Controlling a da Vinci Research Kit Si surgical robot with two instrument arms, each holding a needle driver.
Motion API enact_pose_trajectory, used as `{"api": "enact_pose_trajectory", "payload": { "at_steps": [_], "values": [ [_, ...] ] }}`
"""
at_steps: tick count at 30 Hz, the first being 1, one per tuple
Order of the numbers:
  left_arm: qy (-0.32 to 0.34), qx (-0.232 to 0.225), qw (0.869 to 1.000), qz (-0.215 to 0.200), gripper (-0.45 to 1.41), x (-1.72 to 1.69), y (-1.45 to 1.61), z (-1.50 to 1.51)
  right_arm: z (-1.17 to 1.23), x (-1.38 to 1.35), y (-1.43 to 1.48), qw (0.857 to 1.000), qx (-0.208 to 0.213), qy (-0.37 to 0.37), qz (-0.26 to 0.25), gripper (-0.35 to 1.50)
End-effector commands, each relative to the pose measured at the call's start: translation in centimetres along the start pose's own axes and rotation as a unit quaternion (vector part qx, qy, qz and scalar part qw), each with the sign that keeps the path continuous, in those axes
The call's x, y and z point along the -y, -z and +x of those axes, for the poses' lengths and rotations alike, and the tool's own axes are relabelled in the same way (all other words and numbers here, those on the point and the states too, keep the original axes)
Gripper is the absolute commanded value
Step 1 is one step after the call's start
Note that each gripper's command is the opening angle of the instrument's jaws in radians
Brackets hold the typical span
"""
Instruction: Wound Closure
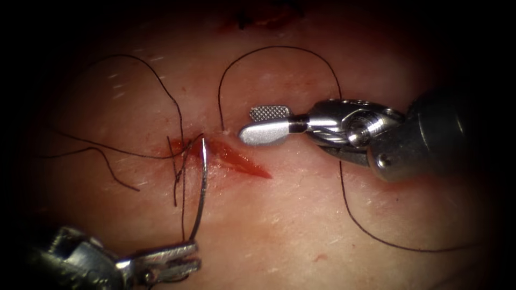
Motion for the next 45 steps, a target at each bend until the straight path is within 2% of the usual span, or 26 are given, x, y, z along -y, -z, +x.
{"api": "enact_pose_trajectory", "payload": {
  "at_steps": [1, 2, 5, 10, 13, 16, 18, 19, 25, 31, 38, 45],
  "values": [
    [0.004, -0.003, 1.0, 0.014, -0.45, -0.1, -0.05, 0.09, -0.09, 0.09, -0.04, 1.0, 0.002, -0.001, 0.003, 1.33],
    [0.006, -0.009, 1.0, 0.023, -0.45, -0.03, -0.02, 0.13, -0.07, 0.11, -0.02, 1.0, 0.002, 0.003, 0.004, 1.33],
    [-0.006, -0.009, 0.997, 0.073, -0.45, 0.56, 0.13, 0.36, 0.0, 0.3, 0.1, 1.0, 0.006, 0.004, 0.01, 1.32],
    [-0.017, -0.018, 0.994, 0.102, -0.45, 1.23, 0.19, 0.54, -0.04, 0.43, 0.17, 1.0, 0.006, 0.005, 0.018, 1.32],
    [-0.014, -0.026, 0.993, 0.116, -0.45, 1.53, 0.2, 0.58, -0.07, 0.48, 0.18, 1.0, 0.007, 0.005, 0.021, 1.32],
    [-0.014, -0.028, 0.992, 0.119, -0.45, 1.58, 0.18, 0.53, -0.07, 0.51, 0.2, 1.0, 0.005, 0.005, 0.024, 1.3],
    [-0.02, -0.026, 0.992, 0.123, -0.45, 1.47, 0.15, 0.45, -0.06, 0.52, 0.2, 1.0, 0.004, 0.004, 0.029, 1.28],
    [-0.029, -0.027, 0.991, 0.125, -0.45, 1.25, 0.11, 0.36, -0.07, 0.53, 0.21, 0.999, 0.005, 0.007, 0.038, 1.28],
    [-0.053, -0.028, 0.993, 0.099, -0.45, 0.47, -0.05, 0.01, -0.07, 0.52, 0.21, 0.999, 0.008, -0.01, 0.053, 1.27],
    [-0.074, -0.007, 0.994, 0.076, -0.45, -0.04, -0.26, -0.29, -0.08, 0.51, 0.2, 0.998, 0.009, -0.042, 0.052, 1.25],
    [-0.083, 0.005, 0.994, 0.072, -0.45, -0.17, -0.39, -0.36, -0.12, 0.44, 0.16, 0.996, 0.004, -0.08, 0.046, 1.23],
    [-0.122, 0.027, 0.989, 0.083, -0.45, -0.18, -0.39, -0.37, -0.22, 0.39, -0.06, 0.992, 0.01, -0.124, 0.031, 1.18]
  ]
}}
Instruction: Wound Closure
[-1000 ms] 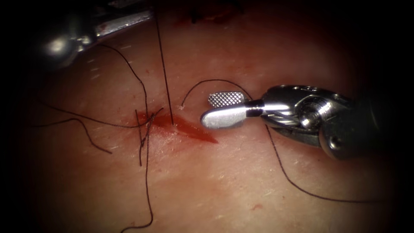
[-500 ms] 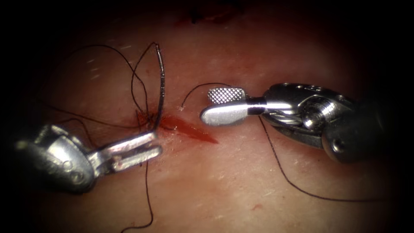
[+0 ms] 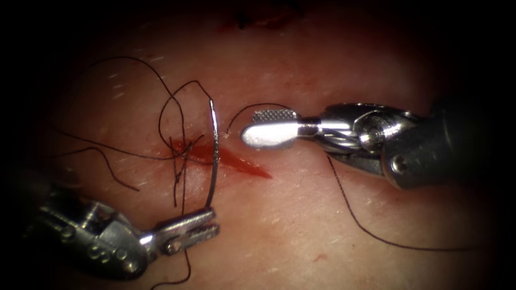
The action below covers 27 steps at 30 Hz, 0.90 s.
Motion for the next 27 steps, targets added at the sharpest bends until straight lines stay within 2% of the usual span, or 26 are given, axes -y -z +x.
{"api": "enact_pose_trajectory", "payload": {
  "at_steps": [1, 4, 10, 21, 24, 27],
  "values": [
    [-0.001, 0.008, 1.0, 0.004, -0.45, -0.16, -0.04, 0.1, -0.14, 0.0, -0.17, 1.0, 0.008, -0.001, -0.012, 1.16],
    [-0.018, 0.028, 0.999, 0.008, -0.45, -0.17, -0.05, 0.1, -0.16, -0.03, -0.26, 0.999, 0.017, 0.0, -0.03, 1.16],
    [-0.042, 0.05, 0.998, 0.013, -0.45, -0.23, -0.11, 0.07, -0.16, -0.01, -0.32, 0.999, 0.017, 0.0, -0.032, 1.16],
    [-0.055, 0.061, 0.996, 0.016, -0.45, -0.24, -0.13, 0.09, -0.21, -0.05, -0.49, 0.999, 0.012, 0.0, -0.035, 1.13],
    [-0.058, 0.062, 0.996, 0.016, -0.45, -0.24, -0.13, 0.09, -0.21, -0.05, -0.52, 0.999, 0.013, -0.003, -0.034, 1.08],
    [-0.057, 0.062, 0.996, 0.017, -0.45, -0.24, -0.14, 0.09, -0.21, -0.02, -0.53, 0.999, 0.024, -0.005, -0.028, 0.93]
  ]
}}
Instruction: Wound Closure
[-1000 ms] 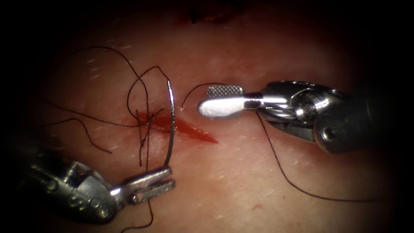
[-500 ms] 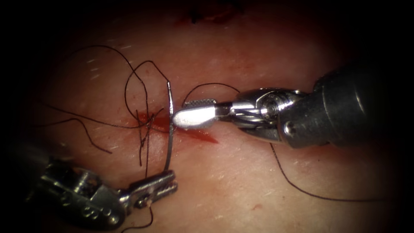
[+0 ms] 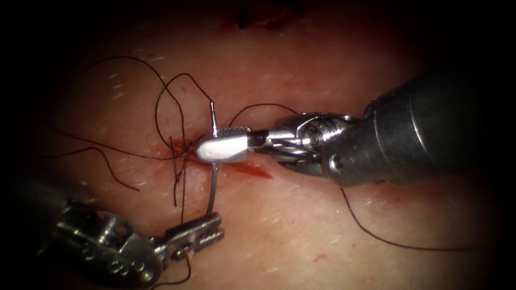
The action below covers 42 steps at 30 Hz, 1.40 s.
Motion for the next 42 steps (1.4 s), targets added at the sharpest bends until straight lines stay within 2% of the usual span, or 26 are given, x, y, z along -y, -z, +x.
{"api": "enact_pose_trajectory", "payload": {
  "at_steps": [1, 15, 19, 21, 22, 23, 24, 28, 36, 38, 39, 42],
  "values": [
    [0.004, -0.001, 1.0, -0.002, -0.45, -0.15, -0.02, 0.13, -0.12, 0.06, -0.07, 1.0, 0.008, -0.002, 0.007, 0.8],
    [0.002, 0.0, 1.0, -0.001, -0.45, -0.14, -0.04, 0.14, -0.19, 0.1, -0.2, 1.0, 0.012, 0.002, 0.01, 0.83],
    [0.002, 0.001, 1.0, -0.001, -0.45, -0.15, -0.04, 0.15, -0.18, 0.1, -0.19, 1.0, 0.013, 0.002, 0.01, 0.58],
    [0.002, 0.001, 1.0, -0.001, -0.45, -0.14, -0.04, 0.15, -0.18, 0.1, -0.19, 1.0, 0.018, 0.002, 0.014, 0.24],
    [0.002, 0.001, 1.0, -0.001, -0.45, -0.14, -0.04, 0.15, -0.18, 0.1, -0.19, 1.0, 0.019, 0.002, 0.014, 0.02],
    [0.002, 0.001, 1.0, -0.001, -0.45, -0.14, -0.04, 0.15, -0.19, 0.1, -0.19, 1.0, 0.021, 0.0, 0.016, -0.28],
    [0.002, 0.001, 1.0, -0.001, -0.45, -0.14, -0.04, 0.15, -0.19, 0.1, -0.19, 1.0, 0.022, 0.003, 0.016, -0.35],
    [0.002, 0.001, 1.0, -0.001, -0.45, -0.14, -0.04, 0.15, -0.2, 0.11, -0.19, 0.999, 0.04, 0.012, 0.029, -0.35],
    [0.004, 0.004, 1.0, -0.002, -0.42, -0.08, -0.04, 0.16, -0.17, 0.1, -0.15, 0.999, 0.034, 0.024, 0.025, -0.35],
    [0.05, 0.002, 0.999, -0.009, 0.52, -0.04, -0.05, 0.18, -0.14, 0.09, -0.13, 0.999, 0.028, 0.033, 0.022, -0.35],
    [0.14, -0.013, 0.99, -0.024, 1.01, 0.01, -0.04, 0.23, -0.11, 0.06, -0.1, 0.999, 0.021, 0.041, 0.016, -0.35],
    [0.217, -0.042, 0.973, -0.062, 1.08, 0.04, 0.04, 0.34, -0.06, -0.01, -0.04, 0.999, 0.009, 0.053, 0.007, -0.35]
  ]
}}
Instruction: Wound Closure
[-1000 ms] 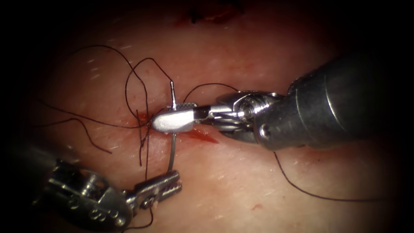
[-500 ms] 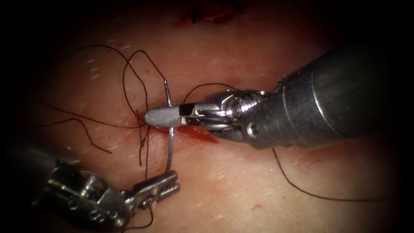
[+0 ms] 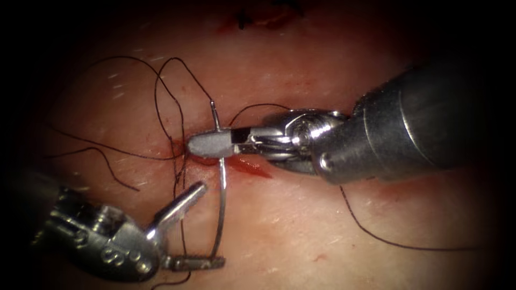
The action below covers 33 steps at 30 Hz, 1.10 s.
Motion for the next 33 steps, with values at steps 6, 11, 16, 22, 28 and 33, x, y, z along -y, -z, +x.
{"api": "enact_pose_trajectory", "payload": {
  "at_steps": [6, 11, 16, 22, 28, 33],
  "values": [
    [0.123, -0.044, 0.983, -0.132, 0.98, -0.18, 0.17, 0.2, -0.04, -0.06, 0.13, 1.0, -0.014, 0.014, -0.009, -0.35],
    [0.138, -0.051, 0.972, -0.184, 0.59, -0.1, 0.24, 0.04, -0.02, -0.03, 0.18, 1.0, -0.018, 0.024, -0.004, -0.35],
    [0.176, -0.046, 0.961, -0.208, 0.0, 0.05, 0.1, -0.27, -0.02, 0.01, 0.18, 0.999, -0.021, 0.029, -0.001, -0.35],
    [0.197, -0.019, 0.962, -0.186, -0.35, 0.29, -0.24, -0.7, 0.04, 0.08, 0.21, 0.999, -0.026, 0.042, 0.006, -0.35],
    [0.22, 0.028, 0.961, -0.167, -0.32, 0.47, -0.51, -1.04, 0.07, 0.13, 0.25, 0.998, -0.027, 0.048, 0.008, -0.35],
    [0.21, 0.065, 0.964, -0.149, -0.32, 0.58, -0.66, -1.23, 0.07, 0.13, 0.26, 0.998, -0.027, 0.051, 0.009, -0.35]
  ]
}}
